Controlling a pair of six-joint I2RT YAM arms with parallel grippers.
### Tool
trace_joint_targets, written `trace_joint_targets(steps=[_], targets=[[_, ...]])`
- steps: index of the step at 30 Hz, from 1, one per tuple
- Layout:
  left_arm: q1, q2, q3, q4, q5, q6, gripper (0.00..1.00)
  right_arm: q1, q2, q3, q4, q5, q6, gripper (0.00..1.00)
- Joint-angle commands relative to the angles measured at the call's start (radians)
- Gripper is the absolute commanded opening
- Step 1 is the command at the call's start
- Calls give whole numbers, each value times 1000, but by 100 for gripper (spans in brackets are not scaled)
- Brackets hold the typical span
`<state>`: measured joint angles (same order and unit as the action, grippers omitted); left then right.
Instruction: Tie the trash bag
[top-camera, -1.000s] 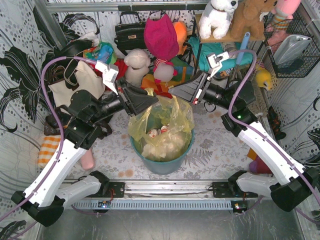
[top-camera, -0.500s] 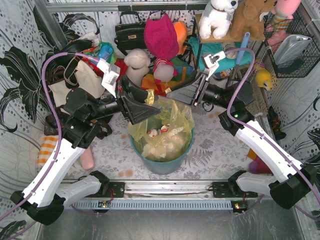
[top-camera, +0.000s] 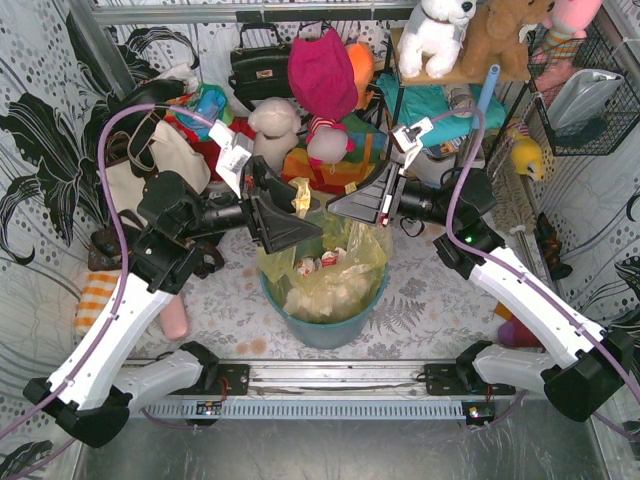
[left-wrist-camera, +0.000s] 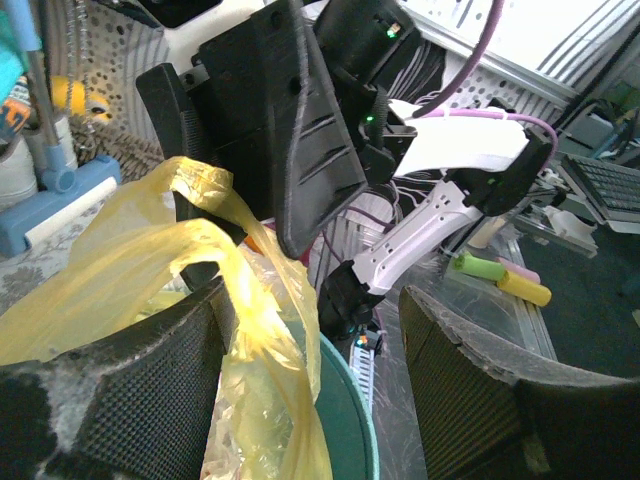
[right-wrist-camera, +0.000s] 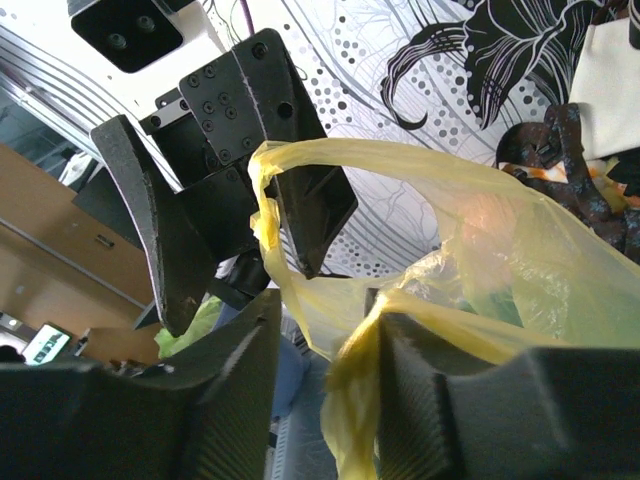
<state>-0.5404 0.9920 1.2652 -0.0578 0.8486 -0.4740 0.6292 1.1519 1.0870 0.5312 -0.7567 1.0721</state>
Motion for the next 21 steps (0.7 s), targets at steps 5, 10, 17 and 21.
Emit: trace_joint_targets(steps=[5, 10, 17, 21], targets=[[4, 127, 5, 573, 160, -360, 75, 7, 25, 163, 13, 82, -46, 34], [4, 178, 184, 416, 61, -274, 75, 7, 63, 318, -113, 245, -119, 26], [5, 190, 416, 178, -199, -104, 73, 6, 110, 497, -166, 331, -204, 24], [4, 165, 429, 151, -315, -65, 73, 7, 118, 590, -241, 375, -276, 22]])
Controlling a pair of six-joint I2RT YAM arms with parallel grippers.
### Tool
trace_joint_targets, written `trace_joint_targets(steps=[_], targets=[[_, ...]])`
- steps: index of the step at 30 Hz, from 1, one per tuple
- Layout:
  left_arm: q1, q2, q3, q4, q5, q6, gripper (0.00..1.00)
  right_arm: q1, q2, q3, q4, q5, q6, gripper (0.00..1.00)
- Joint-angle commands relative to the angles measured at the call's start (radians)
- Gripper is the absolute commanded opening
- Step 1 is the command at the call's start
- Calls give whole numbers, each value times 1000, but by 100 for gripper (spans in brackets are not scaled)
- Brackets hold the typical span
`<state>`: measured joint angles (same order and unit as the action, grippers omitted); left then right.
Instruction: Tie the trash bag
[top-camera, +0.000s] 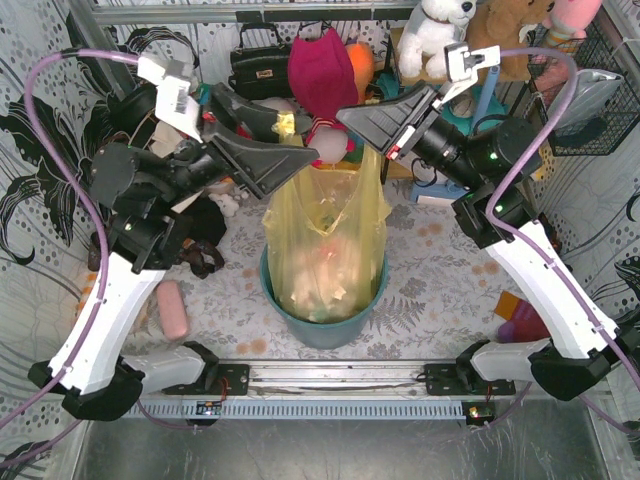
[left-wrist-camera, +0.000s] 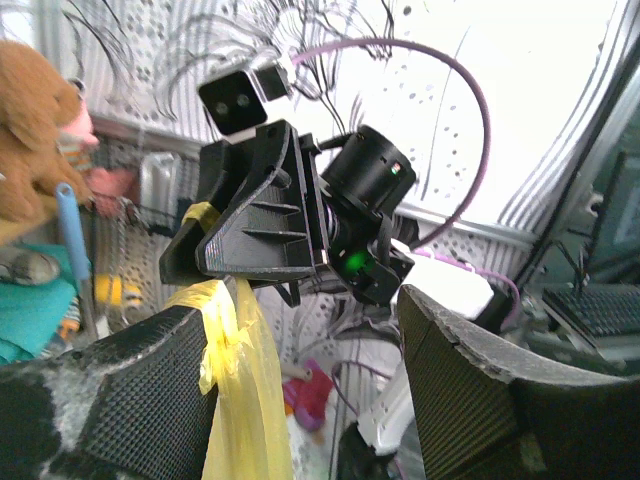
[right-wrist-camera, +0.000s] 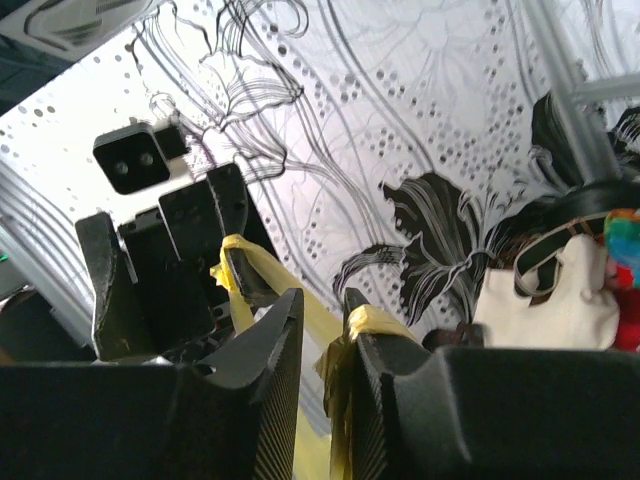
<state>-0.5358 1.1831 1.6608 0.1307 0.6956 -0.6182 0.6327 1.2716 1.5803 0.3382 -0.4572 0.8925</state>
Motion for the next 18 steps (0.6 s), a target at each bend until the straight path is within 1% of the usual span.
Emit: trace_joint_targets(steps=[1, 5, 12, 14, 18], targets=[[0, -32, 32, -49, -193, 91, 73, 3, -2, 112, -69, 90, -112, 22], [0, -39, 25, -98, -282, 127, 70, 3, -9, 124, -131, 151, -173, 20], [0, -23, 9, -152, -327, 169, 69, 2, -23, 78, -155, 204, -227, 19], [1, -29, -21, -161, -307, 160, 68, 2, -37, -5, -130, 179, -196, 19], [1, -103, -192, -116, -265, 127, 68, 2, -79, -216, 25, 73, -85, 19]])
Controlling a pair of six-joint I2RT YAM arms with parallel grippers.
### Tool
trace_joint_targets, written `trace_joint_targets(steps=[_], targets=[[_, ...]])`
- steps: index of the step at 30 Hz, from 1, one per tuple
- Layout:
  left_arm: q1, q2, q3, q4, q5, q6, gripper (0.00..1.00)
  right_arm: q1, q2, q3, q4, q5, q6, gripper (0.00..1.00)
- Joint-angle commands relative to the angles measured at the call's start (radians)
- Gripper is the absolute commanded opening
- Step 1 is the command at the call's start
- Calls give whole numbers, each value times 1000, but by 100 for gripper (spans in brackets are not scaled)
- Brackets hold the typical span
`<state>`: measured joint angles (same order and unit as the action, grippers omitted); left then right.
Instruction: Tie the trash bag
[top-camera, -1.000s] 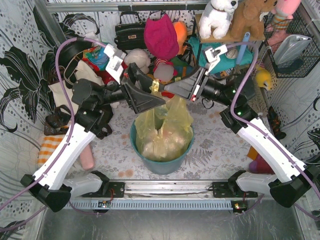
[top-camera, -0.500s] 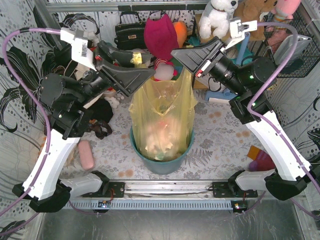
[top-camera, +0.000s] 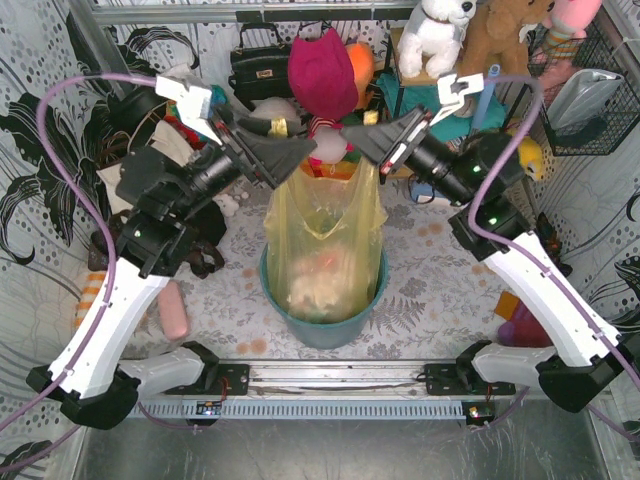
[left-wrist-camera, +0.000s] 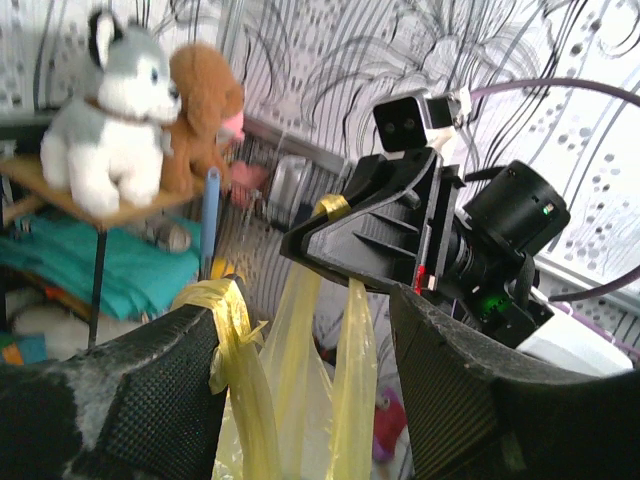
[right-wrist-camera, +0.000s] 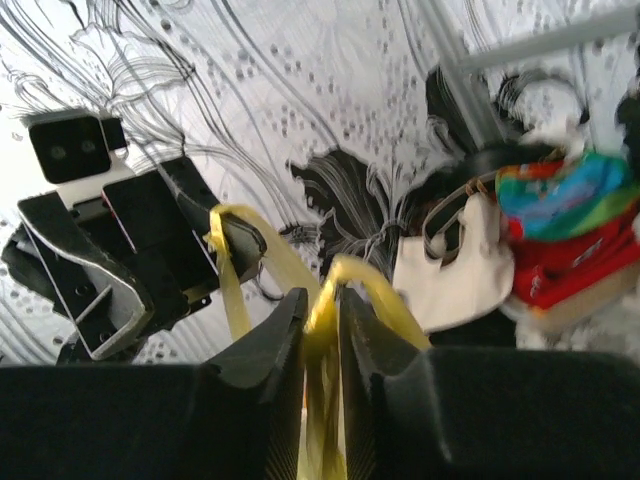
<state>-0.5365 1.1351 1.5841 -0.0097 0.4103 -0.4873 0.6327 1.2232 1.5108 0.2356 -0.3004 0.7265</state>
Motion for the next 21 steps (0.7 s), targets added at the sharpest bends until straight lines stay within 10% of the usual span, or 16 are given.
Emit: trace_joint_targets(steps=[1, 6, 14, 21], targets=[[1, -73, -155, 42, 45, -13, 69, 2, -34, -190, 167, -116, 110, 21], [1, -130, -257, 152, 147, -75, 70, 2, -22, -266, 319, -213, 222, 30], [1, -80, 17, 116, 269, -95, 65, 11, 63, 69, 337, -346, 259, 28], [1, -234, -203, 95, 199, -101, 67, 13, -60, -185, 317, -280, 275, 36]])
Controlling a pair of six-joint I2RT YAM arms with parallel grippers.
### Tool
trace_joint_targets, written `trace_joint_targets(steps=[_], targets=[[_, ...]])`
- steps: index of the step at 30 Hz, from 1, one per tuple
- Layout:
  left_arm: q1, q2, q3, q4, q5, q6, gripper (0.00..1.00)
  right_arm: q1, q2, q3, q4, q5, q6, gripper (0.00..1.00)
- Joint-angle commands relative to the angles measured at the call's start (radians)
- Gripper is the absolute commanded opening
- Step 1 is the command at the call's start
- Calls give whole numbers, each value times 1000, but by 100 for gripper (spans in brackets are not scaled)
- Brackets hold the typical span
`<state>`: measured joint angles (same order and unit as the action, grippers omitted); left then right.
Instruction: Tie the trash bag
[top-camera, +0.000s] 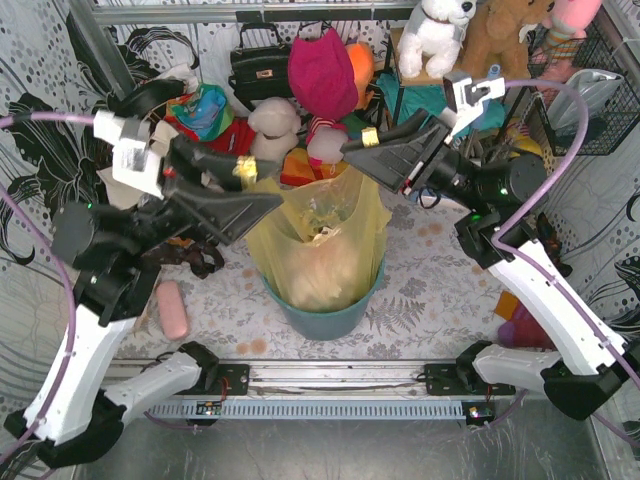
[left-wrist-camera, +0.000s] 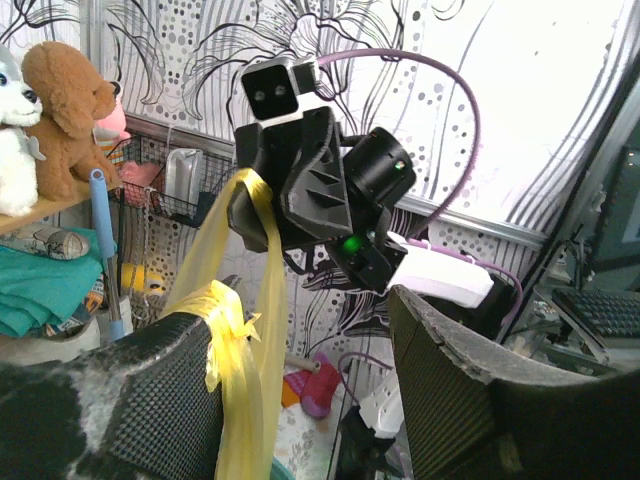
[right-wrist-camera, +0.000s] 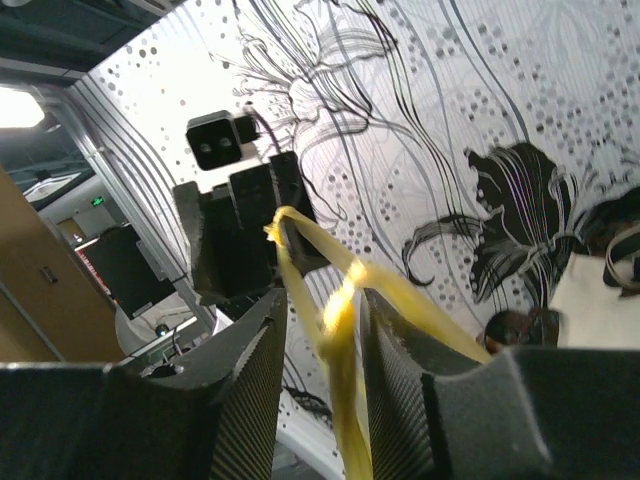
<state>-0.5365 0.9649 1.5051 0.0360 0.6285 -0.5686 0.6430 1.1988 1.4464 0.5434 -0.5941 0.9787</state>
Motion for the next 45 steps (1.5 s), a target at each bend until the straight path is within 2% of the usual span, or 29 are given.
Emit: trace_joint_targets(steps=[1, 5, 8, 10, 14, 17, 19, 23, 28, 34, 39, 45], targets=[[1, -71, -163, 60, -20, -36, 67, 3, -42, -157, 7, 20, 29, 36], [1, -71, -255, 82, -22, -76, 67, 3, -30, -223, 4, 13, 40, 37], [1, -46, -234, 64, -30, -58, 67, 3, 8, -194, 2, 14, 33, 37], [1, -13, -172, 23, -44, -21, 67, 3, 45, -132, -18, 8, 24, 37], [2, 99, 50, -76, -48, 67, 67, 4, 129, 88, -81, 17, -10, 36], [2, 183, 199, -103, -31, 82, 67, 3, 176, 243, -92, 12, -27, 34], [1, 205, 253, -105, -28, 84, 67, 3, 178, 290, -84, 21, -39, 34], [1, 197, 233, -57, -9, 65, 67, 3, 108, 219, -80, 86, -68, 33], [2, 134, 57, -10, -51, 44, 68, 3, 11, 3, -70, 170, -76, 34], [1, 79, -67, -30, -120, 49, 68, 4, 17, -164, -10, 168, -19, 35], [1, 110, -18, -88, -148, 91, 68, 3, 84, -130, 48, 130, 9, 34], [1, 236, 199, -95, -57, 83, 68, 2, 168, 70, 79, 84, 11, 33]])
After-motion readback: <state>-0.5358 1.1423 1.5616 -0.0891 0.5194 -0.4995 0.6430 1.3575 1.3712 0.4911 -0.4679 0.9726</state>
